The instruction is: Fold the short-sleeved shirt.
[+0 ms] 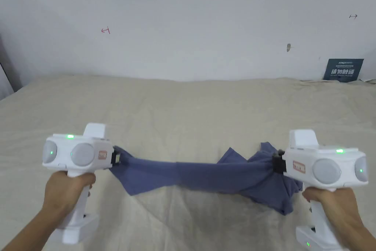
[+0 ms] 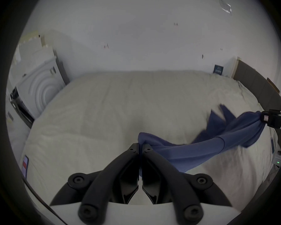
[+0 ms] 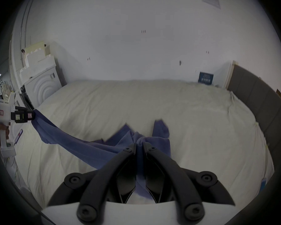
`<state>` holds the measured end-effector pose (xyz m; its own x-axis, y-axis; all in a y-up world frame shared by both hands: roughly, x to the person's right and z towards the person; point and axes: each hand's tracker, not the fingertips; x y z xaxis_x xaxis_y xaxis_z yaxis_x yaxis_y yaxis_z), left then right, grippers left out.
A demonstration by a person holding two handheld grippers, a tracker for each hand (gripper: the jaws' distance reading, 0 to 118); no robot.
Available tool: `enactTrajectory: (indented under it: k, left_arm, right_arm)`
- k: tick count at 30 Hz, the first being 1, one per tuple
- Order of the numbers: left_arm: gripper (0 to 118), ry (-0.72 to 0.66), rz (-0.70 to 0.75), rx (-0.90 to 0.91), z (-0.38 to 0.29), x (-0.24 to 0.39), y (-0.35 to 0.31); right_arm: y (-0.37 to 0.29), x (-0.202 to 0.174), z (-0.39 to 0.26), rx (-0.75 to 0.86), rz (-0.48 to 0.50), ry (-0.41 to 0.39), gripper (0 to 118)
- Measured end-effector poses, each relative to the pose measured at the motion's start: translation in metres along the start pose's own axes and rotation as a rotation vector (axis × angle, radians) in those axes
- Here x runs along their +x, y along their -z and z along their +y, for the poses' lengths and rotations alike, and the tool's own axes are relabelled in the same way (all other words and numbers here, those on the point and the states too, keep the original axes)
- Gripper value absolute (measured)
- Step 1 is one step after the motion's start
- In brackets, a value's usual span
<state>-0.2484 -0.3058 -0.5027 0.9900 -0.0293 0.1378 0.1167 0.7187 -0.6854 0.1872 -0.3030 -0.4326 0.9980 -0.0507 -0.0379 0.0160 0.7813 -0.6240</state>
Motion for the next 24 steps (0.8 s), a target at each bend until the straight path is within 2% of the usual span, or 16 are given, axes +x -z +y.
enactTrajectory:
  k: [3, 9, 14, 24]
  left_arm:
    - [0, 0.003, -0.011, -0.030, -0.049, -0.006, -0.006]
    - [0, 0.024, -0.029, -0.088, -0.129, -0.007, -0.042]
    - [0, -0.006, -0.031, -0.119, -0.172, -0.010, -0.067]
    - [0, -0.010, -0.010, -0.227, -0.233, -0.010, -0.078]
  right_arm:
    - [-0.022, -0.006, -0.040, -0.025, 0.016, 0.030, 5]
    - [-0.052, -0.002, -0.106, -0.056, 0.019, 0.039, 5]
    - [-0.073, -0.007, -0.154, -0.089, 0.012, 0.043, 5]
    - [-0.092, -0.025, -0.223, -0.181, 0.001, 0.123, 5]
